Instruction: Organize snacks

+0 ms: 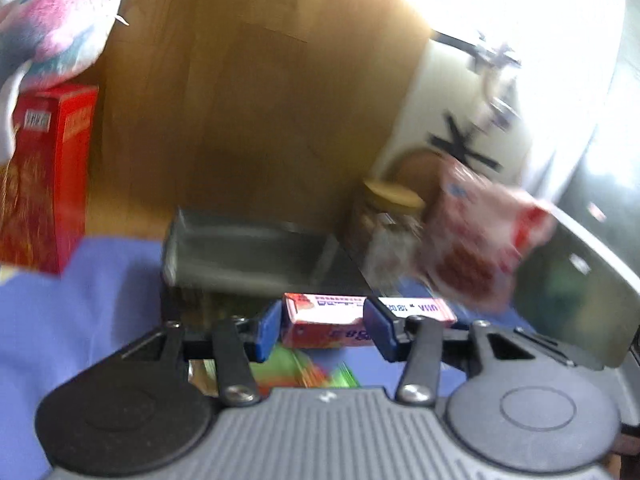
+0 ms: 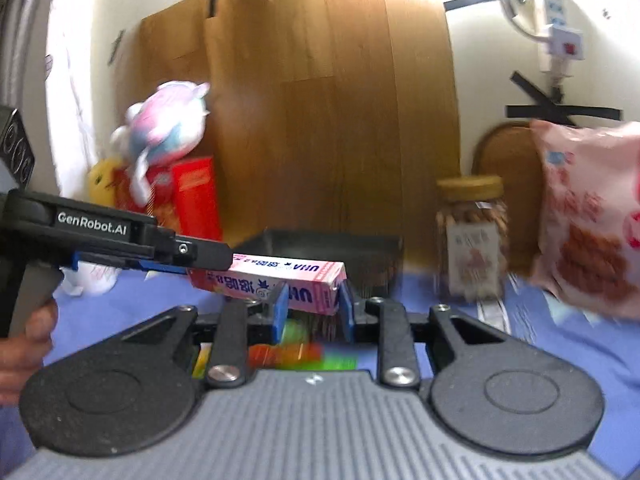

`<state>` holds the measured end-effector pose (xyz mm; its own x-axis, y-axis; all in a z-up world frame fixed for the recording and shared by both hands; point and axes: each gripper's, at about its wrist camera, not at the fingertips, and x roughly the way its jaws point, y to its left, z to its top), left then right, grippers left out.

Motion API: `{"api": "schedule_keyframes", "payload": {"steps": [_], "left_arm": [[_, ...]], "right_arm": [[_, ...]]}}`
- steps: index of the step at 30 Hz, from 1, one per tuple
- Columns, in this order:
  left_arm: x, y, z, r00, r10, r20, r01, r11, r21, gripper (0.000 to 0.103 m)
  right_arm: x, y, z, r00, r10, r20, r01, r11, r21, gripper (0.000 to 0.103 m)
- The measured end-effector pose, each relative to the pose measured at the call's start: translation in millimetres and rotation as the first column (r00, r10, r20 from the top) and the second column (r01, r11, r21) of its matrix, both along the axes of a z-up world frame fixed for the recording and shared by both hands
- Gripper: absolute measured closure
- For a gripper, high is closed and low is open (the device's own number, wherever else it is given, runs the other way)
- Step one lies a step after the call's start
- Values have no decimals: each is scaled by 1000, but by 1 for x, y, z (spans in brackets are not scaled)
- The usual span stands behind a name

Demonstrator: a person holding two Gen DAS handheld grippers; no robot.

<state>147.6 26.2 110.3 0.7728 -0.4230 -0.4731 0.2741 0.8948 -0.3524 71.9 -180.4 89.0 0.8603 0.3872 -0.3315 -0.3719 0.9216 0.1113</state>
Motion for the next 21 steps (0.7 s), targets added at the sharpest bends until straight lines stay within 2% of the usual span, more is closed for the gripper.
{"api": "schedule_keyframes", "payload": {"steps": [3, 5, 10, 13, 15, 18, 21], "left_arm": [[45, 6, -8, 998, 41, -37, -42, 999, -19, 58], [69, 7, -21, 996, 64, -68, -65, 998, -16, 60], [91, -3, -42, 992, 90, -91, -83, 994, 72, 58], [79, 0, -38, 995, 80, -61, -76, 995, 63, 56], [65, 6, -29, 996, 88, -33, -86, 995, 51, 56], [34, 12, -15, 997, 71, -4, -71, 997, 20, 53], [-7, 15, -10, 1000, 21, 8, -21, 999, -28, 53]], "right_arm": [[56, 6, -4, 999, -6, -43, 6, 1000, 16, 73], [77, 13, -11, 997, -19, -69, 19, 1000, 5, 71], [96, 27, -27, 994, -48, -97, 44, 998, -35, 64], [87, 18, -24, 994, -50, -92, 50, 999, -1, 65], [72, 3, -20, 994, -49, -101, 57, 996, 70, 64], [46, -18, -19, 988, -17, -151, 46, 981, 186, 64], [12, -28, -27, 985, 3, -171, 38, 971, 234, 62]]}}
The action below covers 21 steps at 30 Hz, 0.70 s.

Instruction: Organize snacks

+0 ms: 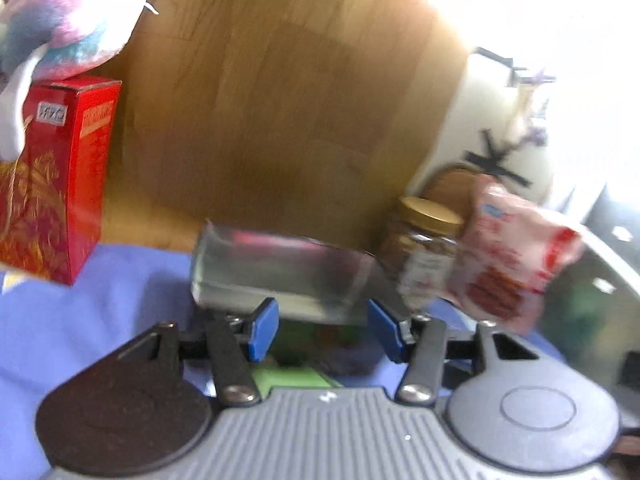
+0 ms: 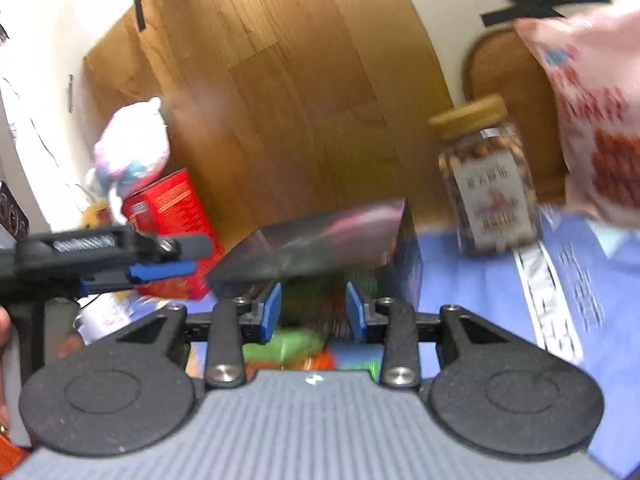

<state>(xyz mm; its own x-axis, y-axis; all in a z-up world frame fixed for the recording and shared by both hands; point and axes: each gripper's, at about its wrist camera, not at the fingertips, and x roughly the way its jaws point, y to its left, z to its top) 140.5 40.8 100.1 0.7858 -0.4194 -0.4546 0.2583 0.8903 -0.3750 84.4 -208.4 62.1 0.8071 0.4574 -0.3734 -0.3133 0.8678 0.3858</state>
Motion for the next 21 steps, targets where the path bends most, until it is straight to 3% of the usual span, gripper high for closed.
{"api": "schedule_keyframes", "payload": {"steps": [5, 8, 11, 15, 17, 21], "left_arm": [[-74, -25, -25, 995, -95, 37, 94, 995, 32, 51], [-109, -53, -50, 985, -130, 111, 111, 980, 167, 51], [-120, -70, -71, 980, -159, 121, 123, 958, 260, 50], [-121, -69, -82, 984, -153, 93, 125, 959, 254, 50], [-122, -63, -85, 986, -135, 102, 107, 965, 240, 42], [-124, -60, -85, 984, -125, 129, 94, 970, 225, 42]], "right_arm": [[-66, -16, -25, 998, -61, -17, 62, 998, 31, 58], [-95, -23, -35, 987, -158, 1, 158, 987, -13, 58], [-99, -28, -38, 968, -249, 36, 251, 966, -64, 58], [-99, -38, -50, 952, -303, 45, 305, 952, -34, 57], [-99, -40, -51, 950, -305, 62, 307, 951, -26, 57], [-92, -41, -53, 953, -301, 36, 302, 953, -35, 57]]}}
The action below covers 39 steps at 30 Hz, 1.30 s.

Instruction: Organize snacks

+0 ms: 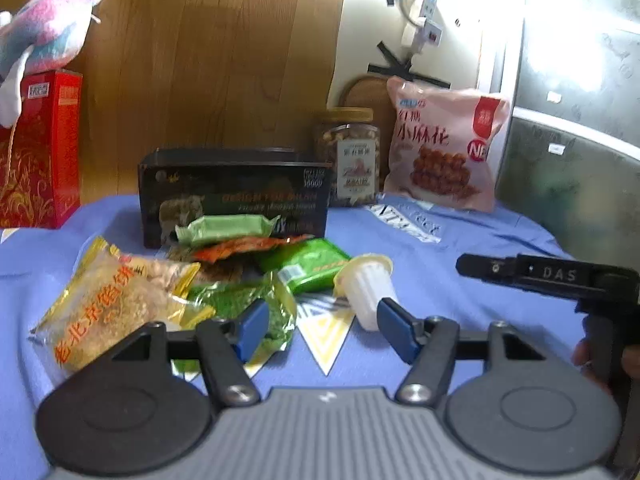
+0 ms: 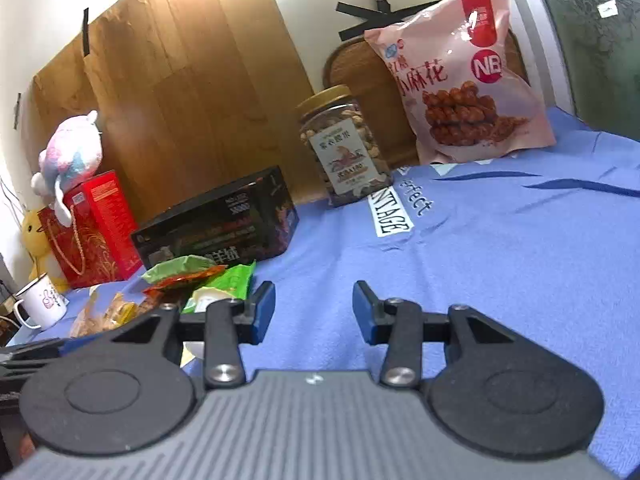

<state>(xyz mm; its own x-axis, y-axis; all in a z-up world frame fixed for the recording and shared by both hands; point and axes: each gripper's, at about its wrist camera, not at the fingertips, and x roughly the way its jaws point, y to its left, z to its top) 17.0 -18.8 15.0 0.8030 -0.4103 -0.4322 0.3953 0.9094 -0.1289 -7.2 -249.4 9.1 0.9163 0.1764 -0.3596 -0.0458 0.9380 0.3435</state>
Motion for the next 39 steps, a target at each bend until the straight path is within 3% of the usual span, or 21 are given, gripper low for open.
{"api": "schedule_keyframes", "payload": {"steps": [14, 39], "left_arm": [[-4, 3, 1, 999, 6, 36, -5, 1000, -20, 38], [-1, 10, 1, 998, 40, 41, -39, 998, -39, 33]], "right_arm": [[3, -1, -3, 999, -24, -47, 24, 1000, -6, 57], [1, 2, -2, 999, 3, -36, -4, 1000, -24, 57]]}}
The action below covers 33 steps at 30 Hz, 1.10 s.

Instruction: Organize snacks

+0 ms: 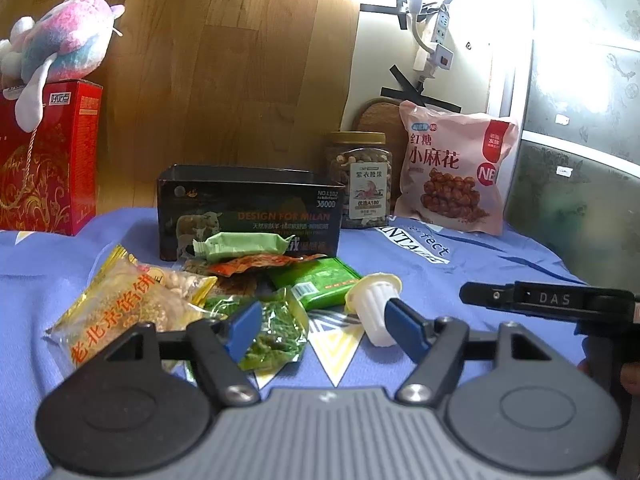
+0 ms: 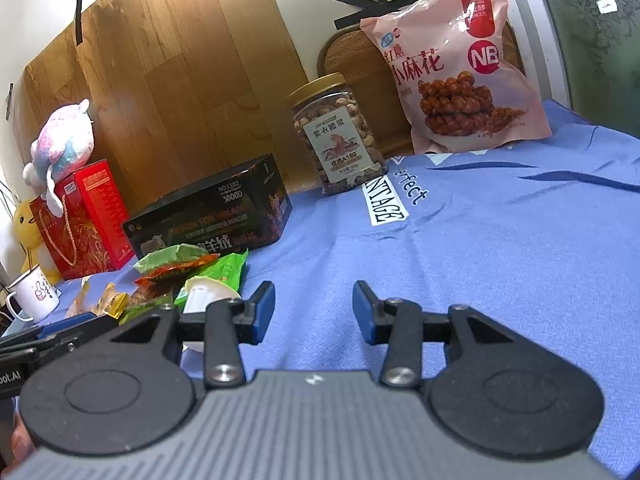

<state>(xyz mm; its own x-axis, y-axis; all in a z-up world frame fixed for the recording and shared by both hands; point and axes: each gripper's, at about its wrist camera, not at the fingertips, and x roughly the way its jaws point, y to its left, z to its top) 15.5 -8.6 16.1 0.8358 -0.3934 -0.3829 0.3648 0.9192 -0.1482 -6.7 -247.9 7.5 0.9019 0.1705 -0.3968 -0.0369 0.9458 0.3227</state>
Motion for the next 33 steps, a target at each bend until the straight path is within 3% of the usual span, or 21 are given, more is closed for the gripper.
{"api": "schedule_keyframes", "payload": {"steps": [8, 33], "left_arm": [[2, 3, 0, 1000, 17, -11, -17, 1000, -18, 33], [1, -4, -1, 1000, 13, 4, -13, 1000, 24, 32]], "right_arm": [[-1, 0, 1, 1000, 27, 7, -27, 1000, 3, 57], [2, 3, 1, 994, 105, 20, -105, 994, 9, 57]]}}
